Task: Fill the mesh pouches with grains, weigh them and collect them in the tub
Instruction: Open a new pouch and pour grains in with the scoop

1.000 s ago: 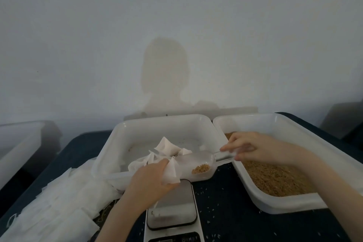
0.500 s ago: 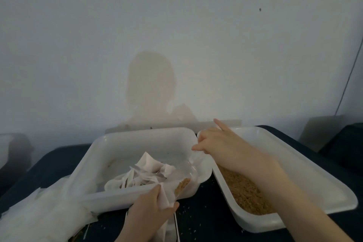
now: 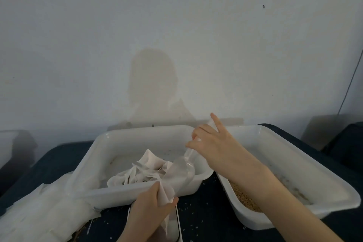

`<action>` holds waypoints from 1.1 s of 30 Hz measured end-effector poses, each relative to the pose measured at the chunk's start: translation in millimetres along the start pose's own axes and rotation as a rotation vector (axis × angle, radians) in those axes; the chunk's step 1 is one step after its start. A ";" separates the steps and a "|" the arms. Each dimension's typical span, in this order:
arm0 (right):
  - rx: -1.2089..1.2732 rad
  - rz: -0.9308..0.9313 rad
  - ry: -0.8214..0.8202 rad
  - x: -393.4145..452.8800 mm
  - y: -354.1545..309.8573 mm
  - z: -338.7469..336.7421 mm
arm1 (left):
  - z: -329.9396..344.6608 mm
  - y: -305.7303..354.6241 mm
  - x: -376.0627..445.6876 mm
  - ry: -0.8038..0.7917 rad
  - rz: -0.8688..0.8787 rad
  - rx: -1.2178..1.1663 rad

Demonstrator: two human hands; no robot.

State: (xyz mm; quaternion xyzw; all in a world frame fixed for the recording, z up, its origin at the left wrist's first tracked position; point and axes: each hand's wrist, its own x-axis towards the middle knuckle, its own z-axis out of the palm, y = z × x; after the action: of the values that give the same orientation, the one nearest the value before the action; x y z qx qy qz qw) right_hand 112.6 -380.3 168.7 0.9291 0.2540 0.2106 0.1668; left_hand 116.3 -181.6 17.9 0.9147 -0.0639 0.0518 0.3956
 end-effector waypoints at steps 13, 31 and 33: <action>0.629 0.356 -0.043 -85.3 78.2 81.4 | 2.4 7.6 1.9 0.087 0.005 -0.012; -0.285 0.663 -0.503 -105.1 125.7 117.3 | 6.6 6.0 -3.1 0.000 -0.028 -0.034; -0.206 0.654 -0.504 -94.0 127.0 126.6 | 8.7 5.8 -2.7 0.002 -0.034 -0.029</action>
State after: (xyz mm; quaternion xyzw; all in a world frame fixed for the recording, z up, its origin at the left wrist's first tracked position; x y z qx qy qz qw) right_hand 150.3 -560.4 84.5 0.9617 -0.1253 0.0428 0.2402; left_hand 113.1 -191.7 15.8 0.9098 -0.0485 0.0449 0.4098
